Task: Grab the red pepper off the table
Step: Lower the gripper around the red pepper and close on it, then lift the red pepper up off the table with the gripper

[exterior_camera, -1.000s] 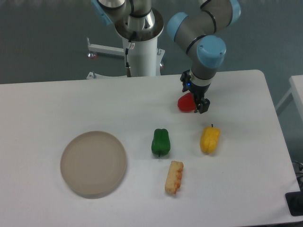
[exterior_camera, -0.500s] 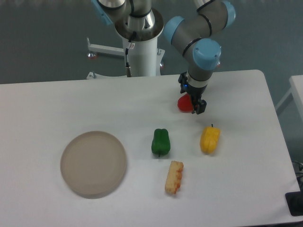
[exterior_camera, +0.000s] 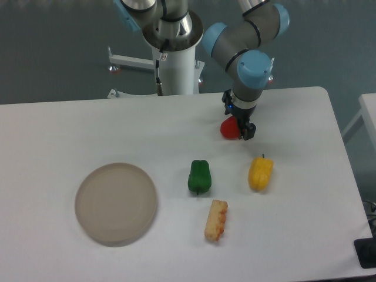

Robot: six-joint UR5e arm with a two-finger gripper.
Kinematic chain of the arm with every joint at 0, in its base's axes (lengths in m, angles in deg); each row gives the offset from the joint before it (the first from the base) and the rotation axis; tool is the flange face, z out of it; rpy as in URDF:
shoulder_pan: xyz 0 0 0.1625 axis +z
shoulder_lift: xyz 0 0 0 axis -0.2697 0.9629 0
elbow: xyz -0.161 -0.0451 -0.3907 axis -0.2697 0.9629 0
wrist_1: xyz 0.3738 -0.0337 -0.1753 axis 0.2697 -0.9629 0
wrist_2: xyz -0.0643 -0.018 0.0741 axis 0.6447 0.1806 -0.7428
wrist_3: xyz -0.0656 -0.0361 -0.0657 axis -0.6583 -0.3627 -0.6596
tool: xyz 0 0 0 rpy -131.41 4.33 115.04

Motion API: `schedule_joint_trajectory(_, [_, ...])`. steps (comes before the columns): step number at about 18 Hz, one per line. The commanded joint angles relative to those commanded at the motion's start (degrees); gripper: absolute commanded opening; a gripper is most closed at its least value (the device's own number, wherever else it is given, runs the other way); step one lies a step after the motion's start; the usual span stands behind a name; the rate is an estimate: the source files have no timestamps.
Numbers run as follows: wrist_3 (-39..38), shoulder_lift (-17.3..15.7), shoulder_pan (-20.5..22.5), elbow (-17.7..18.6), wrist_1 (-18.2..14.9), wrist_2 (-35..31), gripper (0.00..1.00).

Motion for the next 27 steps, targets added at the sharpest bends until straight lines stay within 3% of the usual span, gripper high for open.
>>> schedule_joint_trajectory(2, [-0.27,0.00,0.09,-0.44,-0.09,0.00,0.44])
schedule_joint_trajectory(5, [-0.36,-0.17,0.35,-2.80,-0.70,-0.17,0.32])
schedule_joint_trajectory(10, [-2.72,-0.62,0.53,-6.41,-1.67,0.00,0.31])
schedule_joint_trajectory(11, [-4.21,-0.70,0.53,-7.89,-3.15,0.09,0.31])
schedule_joint_trajectory(13, [-7.38,0.35,0.09,-14.38,-9.73,0.18,0.32])
schedule_joint_trajectory(16, [-8.09,4.47,-0.44,-24.93,-18.96,0.09,0.34])
schedule_joint_trajectory(18, [-8.88,5.62,-2.27,-28.46,-19.95,0.00,0.34])
schedule_joint_trajectory(23, [-13.19,7.46,-6.76,-33.03,-21.35,0.44,0.32])
schedule_joint_trajectory(27, [-13.19,8.08,-7.21,-33.66,-21.10,2.89,0.32])
